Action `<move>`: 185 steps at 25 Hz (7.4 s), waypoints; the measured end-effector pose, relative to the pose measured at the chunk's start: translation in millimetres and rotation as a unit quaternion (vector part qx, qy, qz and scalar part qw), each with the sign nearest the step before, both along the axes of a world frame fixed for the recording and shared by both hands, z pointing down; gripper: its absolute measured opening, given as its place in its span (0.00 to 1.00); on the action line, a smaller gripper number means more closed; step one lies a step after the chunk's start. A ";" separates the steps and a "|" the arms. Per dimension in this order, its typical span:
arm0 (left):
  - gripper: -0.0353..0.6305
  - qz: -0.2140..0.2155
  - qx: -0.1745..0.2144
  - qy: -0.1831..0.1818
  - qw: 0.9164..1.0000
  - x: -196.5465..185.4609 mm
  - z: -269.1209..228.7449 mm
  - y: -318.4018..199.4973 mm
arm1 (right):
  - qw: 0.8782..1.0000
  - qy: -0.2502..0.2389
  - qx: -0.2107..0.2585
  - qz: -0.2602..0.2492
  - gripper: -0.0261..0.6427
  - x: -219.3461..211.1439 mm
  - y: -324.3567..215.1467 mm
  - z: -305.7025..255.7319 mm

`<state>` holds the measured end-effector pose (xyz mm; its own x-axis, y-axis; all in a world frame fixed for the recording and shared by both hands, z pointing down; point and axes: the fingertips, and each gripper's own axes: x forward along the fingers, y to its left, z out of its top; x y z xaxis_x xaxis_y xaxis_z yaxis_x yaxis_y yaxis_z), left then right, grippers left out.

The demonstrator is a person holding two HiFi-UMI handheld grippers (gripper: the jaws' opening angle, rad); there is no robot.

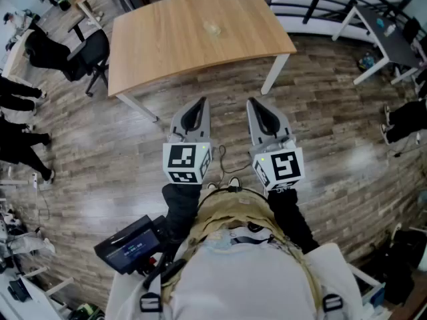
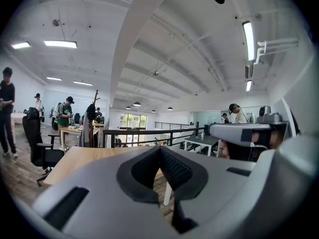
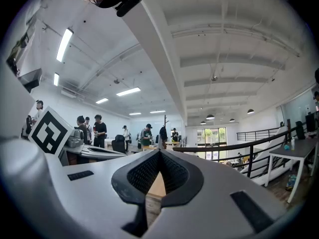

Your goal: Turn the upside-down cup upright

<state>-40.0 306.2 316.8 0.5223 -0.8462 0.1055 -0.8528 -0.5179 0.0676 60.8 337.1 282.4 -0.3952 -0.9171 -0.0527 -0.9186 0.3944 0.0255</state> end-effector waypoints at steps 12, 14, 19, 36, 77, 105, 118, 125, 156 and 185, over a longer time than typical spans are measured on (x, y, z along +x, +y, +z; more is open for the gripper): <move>0.06 -0.009 -0.012 0.001 1.000 16.9 11.7 2.9 | 1.000 -0.001 -0.020 -0.020 0.07 13.5 -1.8 13.6; 0.06 -0.014 -0.020 0.001 1.000 18.8 16.9 5.4 | 0.999 0.000 -0.028 -0.024 0.07 17.4 -0.9 18.1; 0.06 -0.024 -0.032 -0.001 0.999 25.9 29.5 5.2 | 0.999 0.002 -0.032 -0.027 0.07 33.5 -3.0 23.5; 0.06 -0.017 -0.024 -0.006 1.000 36.7 29.8 -6.3 | 0.999 -0.017 -0.038 -0.002 0.07 64.8 -9.7 38.5; 0.06 -0.016 -0.091 -0.009 0.996 -46.9 78.3 -447.9 | 0.994 0.005 -0.109 0.014 0.07 -6.1 -459.1 80.7; 0.06 -0.104 -0.260 -0.014 0.960 -34.6 235.8 -513.2 | 0.953 0.074 -0.279 -0.091 0.07 -18.7 -565.1 250.3; 0.06 -0.088 -0.323 -0.029 0.942 -27.9 305.2 -540.7 | 0.934 0.094 -0.334 -0.087 0.07 -23.0 -612.0 327.2; 0.06 -0.084 -0.348 -0.029 0.933 -29.1 326.5 -544.1 | 0.929 0.098 -0.345 -0.090 0.08 -26.3 -631.9 350.9; 0.06 -0.108 -0.385 -0.027 0.916 -52.8 352.7 -555.6 | 0.854 0.173 -0.484 -0.085 0.66 -28.5 -680.4 462.1; 0.06 -0.100 -0.379 -0.035 0.919 -39.9 343.8 -527.3 | 0.908 0.163 -0.377 -0.082 0.61 -18.8 -646.0 427.4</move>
<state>-79.9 -221.1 660.6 0.3339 -0.5935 0.7323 -0.9418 -0.1776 0.2855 42.1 -308.9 709.8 -0.4110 -0.5713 0.7104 -0.8386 0.5425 -0.0489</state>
